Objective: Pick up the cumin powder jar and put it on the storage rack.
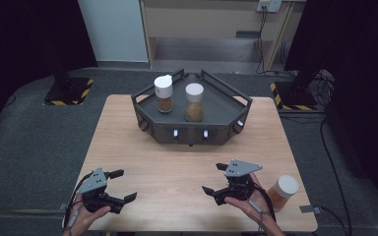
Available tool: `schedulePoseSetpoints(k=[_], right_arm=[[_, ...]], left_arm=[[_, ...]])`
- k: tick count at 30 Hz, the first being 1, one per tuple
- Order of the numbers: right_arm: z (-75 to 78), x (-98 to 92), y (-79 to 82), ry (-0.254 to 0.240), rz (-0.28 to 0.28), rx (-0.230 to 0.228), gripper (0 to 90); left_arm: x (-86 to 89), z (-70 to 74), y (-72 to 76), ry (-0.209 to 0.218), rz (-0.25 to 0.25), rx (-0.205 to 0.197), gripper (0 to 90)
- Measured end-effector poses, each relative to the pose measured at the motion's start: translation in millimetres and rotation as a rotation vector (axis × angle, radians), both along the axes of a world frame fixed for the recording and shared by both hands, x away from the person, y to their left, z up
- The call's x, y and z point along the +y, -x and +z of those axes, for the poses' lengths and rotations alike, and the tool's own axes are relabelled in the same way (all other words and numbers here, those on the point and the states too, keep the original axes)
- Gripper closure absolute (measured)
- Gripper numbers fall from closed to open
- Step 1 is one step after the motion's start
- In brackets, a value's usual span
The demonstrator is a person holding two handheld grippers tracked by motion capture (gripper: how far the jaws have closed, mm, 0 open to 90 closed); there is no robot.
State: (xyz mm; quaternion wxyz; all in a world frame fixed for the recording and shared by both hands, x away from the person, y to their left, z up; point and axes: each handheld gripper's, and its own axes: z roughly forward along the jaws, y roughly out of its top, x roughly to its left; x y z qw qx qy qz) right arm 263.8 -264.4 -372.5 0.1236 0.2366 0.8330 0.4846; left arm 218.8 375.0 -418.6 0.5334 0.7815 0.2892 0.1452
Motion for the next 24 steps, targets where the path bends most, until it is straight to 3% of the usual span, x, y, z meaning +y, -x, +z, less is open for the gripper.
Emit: schedulePoseSetpoints(k=[24], right_arm=[[-3.9, -19.8, 17.3, -0.018, -0.034, -0.013, 10.2]], left_arm=[[3.2, -2.2, -0.3, 0.025, 0.005, 0.003, 4.0]])
